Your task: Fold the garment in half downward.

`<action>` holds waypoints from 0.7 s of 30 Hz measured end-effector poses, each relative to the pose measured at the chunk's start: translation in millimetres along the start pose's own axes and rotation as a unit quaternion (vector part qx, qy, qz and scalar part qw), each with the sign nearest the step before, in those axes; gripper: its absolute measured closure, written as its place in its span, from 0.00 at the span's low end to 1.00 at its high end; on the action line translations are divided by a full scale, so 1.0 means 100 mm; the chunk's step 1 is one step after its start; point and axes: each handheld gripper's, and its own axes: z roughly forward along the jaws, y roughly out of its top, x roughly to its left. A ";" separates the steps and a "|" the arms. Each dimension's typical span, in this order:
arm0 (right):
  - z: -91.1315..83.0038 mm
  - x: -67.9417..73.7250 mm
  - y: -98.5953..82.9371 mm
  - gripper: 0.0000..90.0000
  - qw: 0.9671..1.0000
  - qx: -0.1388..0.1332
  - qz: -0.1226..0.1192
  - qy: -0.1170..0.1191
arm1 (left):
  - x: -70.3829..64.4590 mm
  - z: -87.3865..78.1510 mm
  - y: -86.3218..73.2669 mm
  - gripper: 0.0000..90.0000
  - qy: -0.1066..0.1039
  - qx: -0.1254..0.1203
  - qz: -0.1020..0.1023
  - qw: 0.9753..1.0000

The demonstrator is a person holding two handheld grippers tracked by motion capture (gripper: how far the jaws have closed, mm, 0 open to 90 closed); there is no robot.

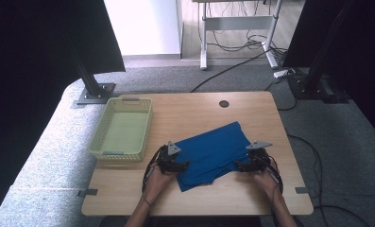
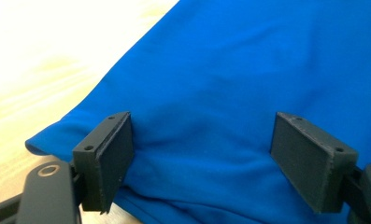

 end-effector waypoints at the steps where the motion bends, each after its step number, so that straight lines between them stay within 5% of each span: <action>1: 0.00 0.00 0.00 0.14 1.000 0.000 0.000 0.000 | 0.00 0.00 0.00 0.22 0.000 0.000 0.000 1.000; 13: 0.07 -0.04 0.04 0.08 1.000 -0.001 -0.011 0.011 | 0.01 0.00 0.00 0.16 -0.010 0.006 0.000 1.000; 21: 0.02 -0.01 0.05 0.12 1.000 0.005 -0.017 0.004 | 0.01 -0.04 -0.01 0.17 -0.004 0.002 0.007 1.000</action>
